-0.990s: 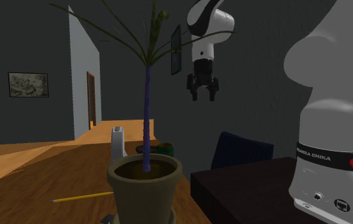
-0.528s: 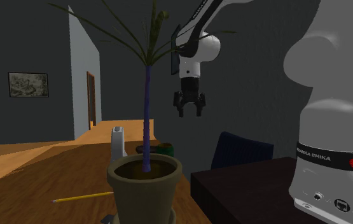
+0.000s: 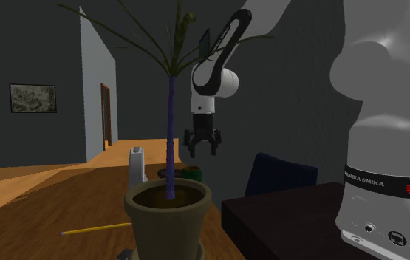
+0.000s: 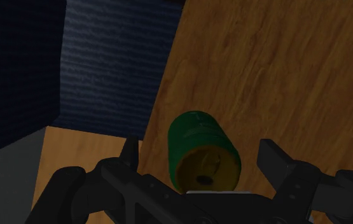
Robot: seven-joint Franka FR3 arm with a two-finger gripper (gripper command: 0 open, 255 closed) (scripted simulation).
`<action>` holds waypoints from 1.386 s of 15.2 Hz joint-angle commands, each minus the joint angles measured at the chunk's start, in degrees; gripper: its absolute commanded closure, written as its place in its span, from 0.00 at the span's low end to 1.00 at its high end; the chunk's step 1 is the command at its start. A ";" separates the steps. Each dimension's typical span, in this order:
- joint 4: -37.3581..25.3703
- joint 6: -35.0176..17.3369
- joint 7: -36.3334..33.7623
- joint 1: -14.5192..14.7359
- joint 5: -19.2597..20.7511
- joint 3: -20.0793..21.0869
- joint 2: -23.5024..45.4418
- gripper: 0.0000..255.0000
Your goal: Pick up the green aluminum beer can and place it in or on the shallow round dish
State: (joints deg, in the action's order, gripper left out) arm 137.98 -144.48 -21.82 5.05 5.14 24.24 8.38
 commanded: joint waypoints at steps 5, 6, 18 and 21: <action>-6.16 -4.57 -7.66 3.86 8.68 -3.11 10.90 0.00; -6.23 -5.18 -8.04 4.10 9.22 -3.46 11.63 0.00; -6.85 -8.51 -10.09 5.68 12.10 -5.60 15.77 0.00; -6.85 -8.50 -10.09 5.67 12.10 -5.60 15.76 1.00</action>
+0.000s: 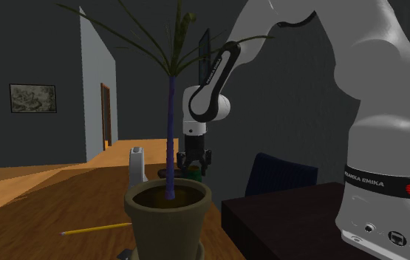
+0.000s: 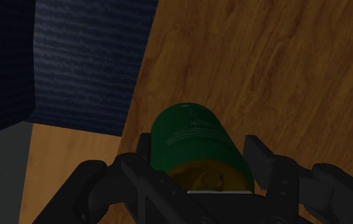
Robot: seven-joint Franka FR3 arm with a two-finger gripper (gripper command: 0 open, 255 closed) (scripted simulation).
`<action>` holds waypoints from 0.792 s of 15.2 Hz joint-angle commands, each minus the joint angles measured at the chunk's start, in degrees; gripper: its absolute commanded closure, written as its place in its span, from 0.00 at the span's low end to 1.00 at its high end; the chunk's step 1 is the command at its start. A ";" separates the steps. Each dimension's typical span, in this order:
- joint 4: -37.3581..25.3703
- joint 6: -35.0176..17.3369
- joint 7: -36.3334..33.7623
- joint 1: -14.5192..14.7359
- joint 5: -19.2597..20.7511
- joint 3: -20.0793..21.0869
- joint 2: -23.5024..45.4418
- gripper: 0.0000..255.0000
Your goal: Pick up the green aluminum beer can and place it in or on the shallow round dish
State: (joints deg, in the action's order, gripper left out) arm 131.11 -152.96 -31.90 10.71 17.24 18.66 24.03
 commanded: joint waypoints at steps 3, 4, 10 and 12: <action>0.05 -0.01 0.02 -0.02 -0.02 0.00 0.06 1.00; 0.07 -0.01 0.03 -0.03 -0.03 0.01 0.04 1.00; 0.29 1.14 0.71 -0.60 -0.99 0.79 -1.38 1.00; 0.51 2.34 1.45 -1.18 -2.02 1.57 -2.86 1.00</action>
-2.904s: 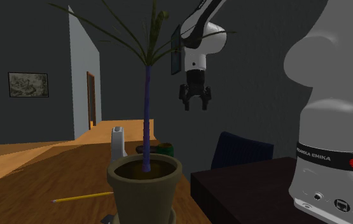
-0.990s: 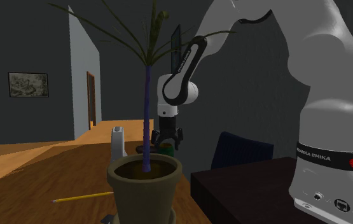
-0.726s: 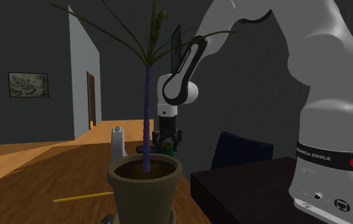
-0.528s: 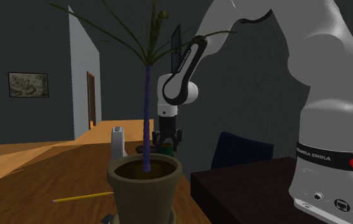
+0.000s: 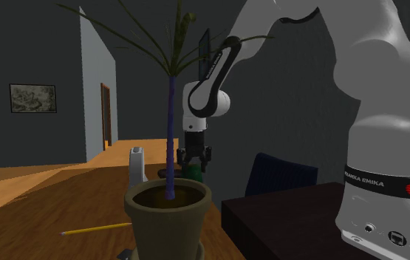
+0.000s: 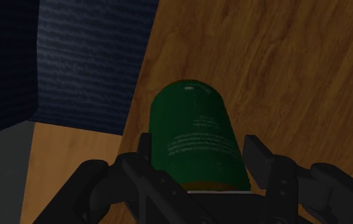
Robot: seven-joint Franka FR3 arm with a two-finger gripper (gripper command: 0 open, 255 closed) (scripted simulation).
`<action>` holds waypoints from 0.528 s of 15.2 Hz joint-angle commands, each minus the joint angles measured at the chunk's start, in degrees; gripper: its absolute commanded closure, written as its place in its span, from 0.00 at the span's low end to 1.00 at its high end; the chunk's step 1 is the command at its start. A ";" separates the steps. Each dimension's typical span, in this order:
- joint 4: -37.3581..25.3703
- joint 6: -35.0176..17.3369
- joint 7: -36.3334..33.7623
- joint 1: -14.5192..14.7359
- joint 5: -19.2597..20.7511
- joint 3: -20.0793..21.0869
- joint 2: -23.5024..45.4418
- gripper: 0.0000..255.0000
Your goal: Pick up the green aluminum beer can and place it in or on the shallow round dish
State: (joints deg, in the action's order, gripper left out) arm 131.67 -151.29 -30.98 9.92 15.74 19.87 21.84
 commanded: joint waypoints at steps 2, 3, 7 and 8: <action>0.12 1.88 1.28 -0.93 -1.58 1.09 -2.14 1.00; 0.19 2.50 1.66 -1.18 -2.12 1.44 -2.87 1.00; 0.30 5.03 3.19 -2.09 -4.29 2.71 -5.74 1.00; 0.30 5.68 3.57 -2.29 -4.83 2.99 -6.45 1.00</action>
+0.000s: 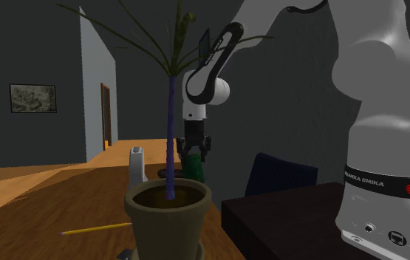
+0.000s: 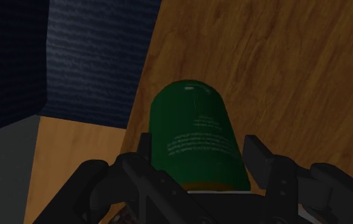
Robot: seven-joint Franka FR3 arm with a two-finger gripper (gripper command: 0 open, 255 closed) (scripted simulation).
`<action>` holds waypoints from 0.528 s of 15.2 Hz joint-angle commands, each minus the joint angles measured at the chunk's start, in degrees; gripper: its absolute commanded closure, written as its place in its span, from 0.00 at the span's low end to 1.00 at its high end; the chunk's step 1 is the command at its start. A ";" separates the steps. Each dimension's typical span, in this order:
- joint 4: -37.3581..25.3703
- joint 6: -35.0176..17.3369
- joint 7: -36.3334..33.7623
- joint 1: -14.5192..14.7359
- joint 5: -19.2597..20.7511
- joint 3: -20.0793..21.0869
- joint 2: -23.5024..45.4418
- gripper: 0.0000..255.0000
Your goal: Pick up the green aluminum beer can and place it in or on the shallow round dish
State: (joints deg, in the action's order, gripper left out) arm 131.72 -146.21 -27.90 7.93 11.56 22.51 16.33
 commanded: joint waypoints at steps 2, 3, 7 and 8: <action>0.19 1.92 1.25 -0.67 -1.72 0.86 -2.34 1.00; 0.15 2.59 1.62 -0.83 -2.25 1.09 -3.03 1.00; -0.18 5.31 3.04 -1.38 -4.28 1.88 -5.71 1.00; -0.30 6.01 3.38 -1.49 -4.76 2.04 -6.36 1.00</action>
State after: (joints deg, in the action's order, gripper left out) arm 131.50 -141.02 -24.97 6.61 7.43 24.33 10.82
